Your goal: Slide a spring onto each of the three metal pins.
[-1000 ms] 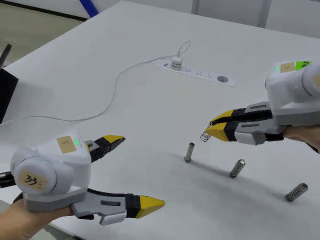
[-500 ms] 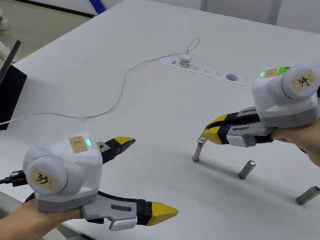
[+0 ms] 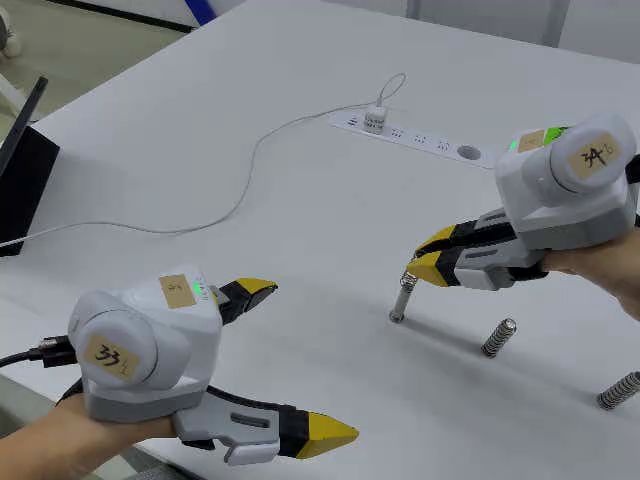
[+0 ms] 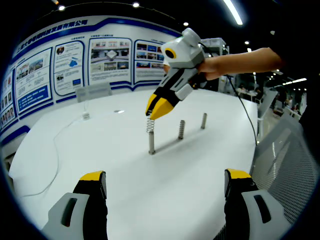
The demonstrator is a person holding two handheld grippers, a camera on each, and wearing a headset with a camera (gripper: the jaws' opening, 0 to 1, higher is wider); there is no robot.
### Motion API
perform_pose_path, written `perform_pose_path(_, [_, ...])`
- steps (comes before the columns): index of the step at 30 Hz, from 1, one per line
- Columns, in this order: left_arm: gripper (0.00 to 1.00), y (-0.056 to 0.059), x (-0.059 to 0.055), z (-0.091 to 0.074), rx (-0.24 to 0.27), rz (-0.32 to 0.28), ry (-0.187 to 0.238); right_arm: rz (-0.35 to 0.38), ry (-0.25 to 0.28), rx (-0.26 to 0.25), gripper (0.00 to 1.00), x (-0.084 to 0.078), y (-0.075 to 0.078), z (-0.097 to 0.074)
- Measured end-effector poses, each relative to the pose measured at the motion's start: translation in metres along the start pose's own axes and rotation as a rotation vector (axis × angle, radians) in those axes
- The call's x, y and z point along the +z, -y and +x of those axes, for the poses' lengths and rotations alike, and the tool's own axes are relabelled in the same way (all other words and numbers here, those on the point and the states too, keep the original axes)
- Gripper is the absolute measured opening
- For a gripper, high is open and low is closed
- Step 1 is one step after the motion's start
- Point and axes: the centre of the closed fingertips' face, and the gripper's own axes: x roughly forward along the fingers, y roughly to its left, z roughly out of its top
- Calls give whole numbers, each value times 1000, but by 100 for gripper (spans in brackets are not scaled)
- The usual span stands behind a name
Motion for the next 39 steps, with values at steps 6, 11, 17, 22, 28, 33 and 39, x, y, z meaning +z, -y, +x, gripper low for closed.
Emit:
perform_pose_path(6, [100, -1, 0, 0, 3, 0, -2, -30, -33, 2, 11, -4, -2, 2])
perform_pose_path(11, [100, -2, -1, -1, 8, 2, -6, -18, -52, 9, 11, -9, -1, 10])
perform_pose_path(17, [100, 1, -1, 0, -5, -4, -4, 4, -87, 26, 11, -18, -2, 22])
perform_pose_path(22, [100, 3, -4, 0, -13, 1, -19, 11, -118, 31, 11, -28, 0, 30])
perform_pose_path(28, [99, 3, -3, 0, -17, 4, -14, 37, -131, 36, 11, -34, 0, 38])
perform_pose_path(33, [99, 2, -2, -1, -13, -5, -10, 40, -140, 32, 11, -38, -1, 41])
perform_pose_path(39, [99, 4, -3, 0, -17, 1, -15, 32, -148, 20, 11, -41, -2, 42])
